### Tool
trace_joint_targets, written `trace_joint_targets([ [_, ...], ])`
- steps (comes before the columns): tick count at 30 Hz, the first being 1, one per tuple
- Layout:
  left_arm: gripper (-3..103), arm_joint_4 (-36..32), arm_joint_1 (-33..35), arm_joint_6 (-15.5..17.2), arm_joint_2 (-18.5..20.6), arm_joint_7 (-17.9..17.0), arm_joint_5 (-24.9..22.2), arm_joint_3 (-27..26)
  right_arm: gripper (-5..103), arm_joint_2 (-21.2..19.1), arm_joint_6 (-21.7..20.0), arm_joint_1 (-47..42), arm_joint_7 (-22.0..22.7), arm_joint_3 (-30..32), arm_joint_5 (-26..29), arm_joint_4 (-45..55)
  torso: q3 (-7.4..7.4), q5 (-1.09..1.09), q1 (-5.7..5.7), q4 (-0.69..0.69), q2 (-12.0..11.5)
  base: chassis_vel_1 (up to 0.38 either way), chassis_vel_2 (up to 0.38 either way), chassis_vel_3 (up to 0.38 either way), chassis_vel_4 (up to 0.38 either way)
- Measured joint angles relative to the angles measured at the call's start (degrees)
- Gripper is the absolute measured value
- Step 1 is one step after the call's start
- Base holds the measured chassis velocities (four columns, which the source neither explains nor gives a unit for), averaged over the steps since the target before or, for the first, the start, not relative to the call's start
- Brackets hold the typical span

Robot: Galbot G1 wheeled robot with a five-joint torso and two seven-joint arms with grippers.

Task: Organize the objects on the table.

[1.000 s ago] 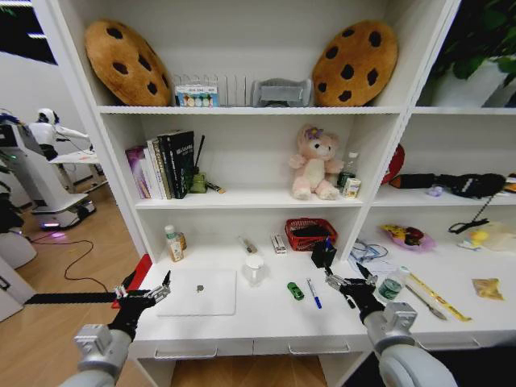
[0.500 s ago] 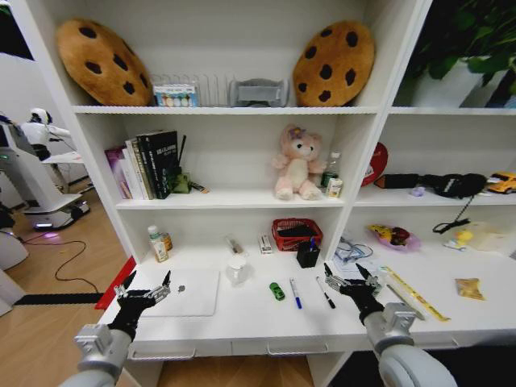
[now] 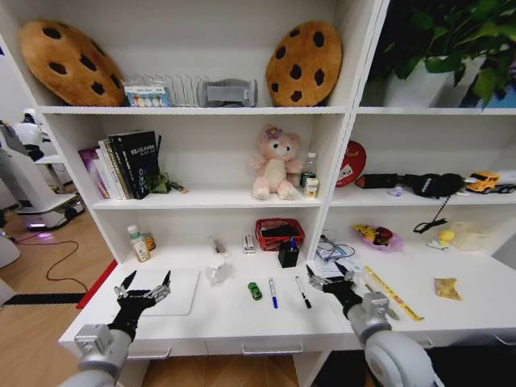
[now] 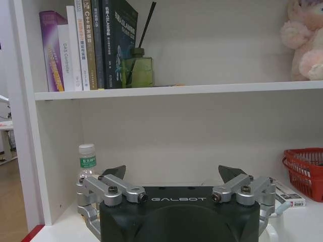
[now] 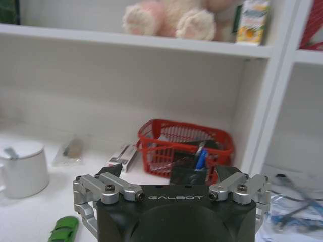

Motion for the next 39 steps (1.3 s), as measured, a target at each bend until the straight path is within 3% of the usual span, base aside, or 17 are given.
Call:
trace_joint_targets([
  [3, 100, 0.0, 0.0, 0.0, 0.0, 0.0, 0.0, 0.0, 100, -1.9, -3.6, 6.2, 4.4, -8.1, 5.9, -3.3, 0.01, 0.02, 0.00, -0.01, 0.0, 0.000, 0.000, 0.000, 0.000],
  [7, 100, 0.0, 0.0, 0.0, 0.0, 0.0, 0.0, 0.0, 100, -1.2, -7.2, 10.6, 9.5, -14.0, 10.5, -5.8, 0.01, 0.02, 0.01, -0.01, 0.0, 0.000, 0.000, 0.000, 0.000],
  [10, 100, 0.0, 0.0, 0.0, 0.0, 0.0, 0.0, 0.0, 100, 1.8, -9.6, 17.5, 15.0, -22.7, 13.0, -11.1, 0.01, 0.02, 0.01, -0.01, 0.0, 0.000, 0.000, 0.000, 0.000],
  [17, 100, 0.0, 0.0, 0.0, 0.0, 0.0, 0.0, 0.0, 100, 9.5, -10.9, 24.0, 21.6, -31.4, 14.5, -18.6, 0.01, 0.01, 0.01, 0.00, 0.0, 0.000, 0.000, 0.000, 0.000],
  [24, 100, 0.0, 0.0, 0.0, 0.0, 0.0, 0.0, 0.0, 100, 10.7, -11.8, 25.3, 24.1, -33.1, 15.8, -20.3, 0.01, 0.01, 0.01, -0.01, 0.0, 0.000, 0.000, 0.000, 0.000],
  [34, 100, 0.0, 0.0, 0.0, 0.0, 0.0, 0.0, 0.0, 101, 10.0, -10.5, 24.7, 23.5, -32.2, 16.3, -20.5, 0.00, 0.02, 0.01, -0.02, 0.0, 0.000, 0.000, 0.000, 0.000],
  [39, 100, 0.0, 0.0, 0.0, 0.0, 0.0, 0.0, 0.0, 89, 10.7, -10.2, 24.7, 23.3, -32.4, 16.5, -20.5, 0.00, 0.02, 0.01, -0.01, 0.0, 0.000, 0.000, 0.000, 0.000],
])
